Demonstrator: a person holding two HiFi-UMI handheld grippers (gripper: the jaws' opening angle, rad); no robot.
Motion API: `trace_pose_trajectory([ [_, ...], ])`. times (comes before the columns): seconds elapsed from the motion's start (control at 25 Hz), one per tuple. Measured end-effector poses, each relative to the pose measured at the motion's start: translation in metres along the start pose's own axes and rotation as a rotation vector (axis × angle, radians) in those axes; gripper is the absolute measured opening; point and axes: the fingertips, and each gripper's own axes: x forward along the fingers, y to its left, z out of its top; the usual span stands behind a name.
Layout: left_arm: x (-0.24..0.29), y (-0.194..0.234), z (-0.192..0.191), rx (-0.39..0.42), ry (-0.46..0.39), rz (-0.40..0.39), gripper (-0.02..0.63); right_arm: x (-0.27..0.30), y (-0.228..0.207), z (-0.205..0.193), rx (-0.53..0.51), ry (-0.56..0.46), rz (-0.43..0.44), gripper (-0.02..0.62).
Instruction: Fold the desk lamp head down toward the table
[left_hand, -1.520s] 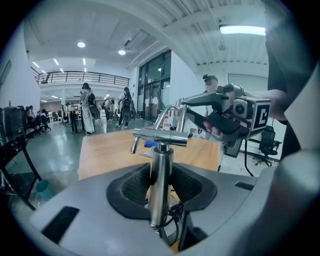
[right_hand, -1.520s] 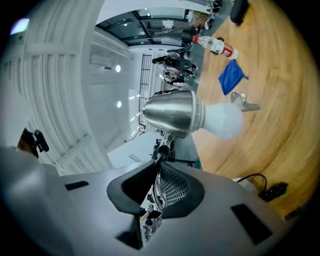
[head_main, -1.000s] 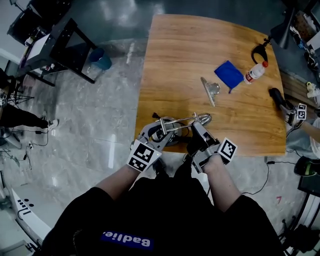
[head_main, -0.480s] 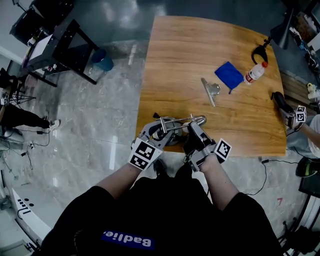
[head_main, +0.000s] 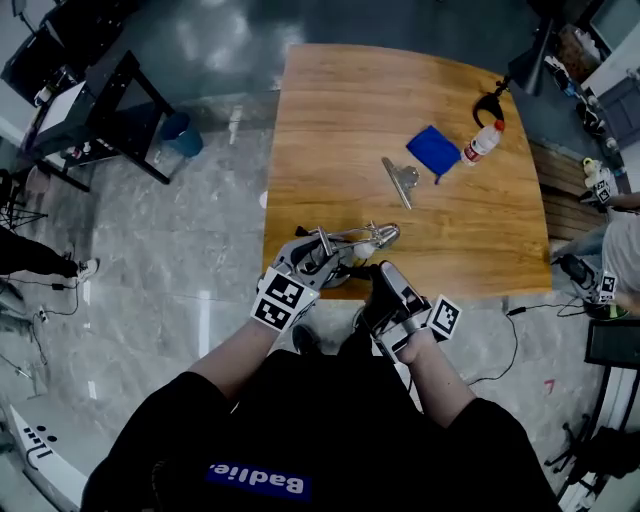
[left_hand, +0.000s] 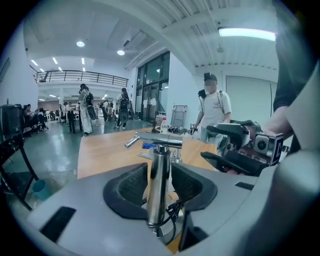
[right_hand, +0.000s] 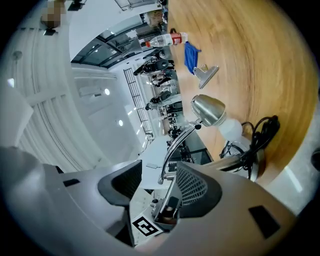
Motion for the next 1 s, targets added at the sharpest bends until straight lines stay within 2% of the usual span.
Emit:
trace_pose_trajectory([
  [0.2,-0.034,-0.003,-0.001,-0.061,-0.089,-0.001,0.141,-0.027,0.02,-0.022,-0.151,-0.012,-0.056,0.198],
  [0.36,-0.064,-0.035,-0.007,-0.103,-0.11,0.008,0.141,-0.051,0.044,-0.03,-0.316,0.017,-0.072,0.198],
  [0.64,-0.108,-0.144,0.023,-0.11,-0.189,0.022,0.141,-0.104,0.085,-0.057,-0.56,0.165,-0.007,0.198],
  [0.8,-0.123,-0.215,0.049,-0.159,-0.26,0.06,0.14,-0.159,0.115,-0.065,-0.691,0.232,0.011,0.198],
  [1.0,-0.143,-0.286,0.066,-0.18,-0.294,0.055,0.14,-0.21,0.157,-0.088,-0.946,0.293,0.037,0.196],
])
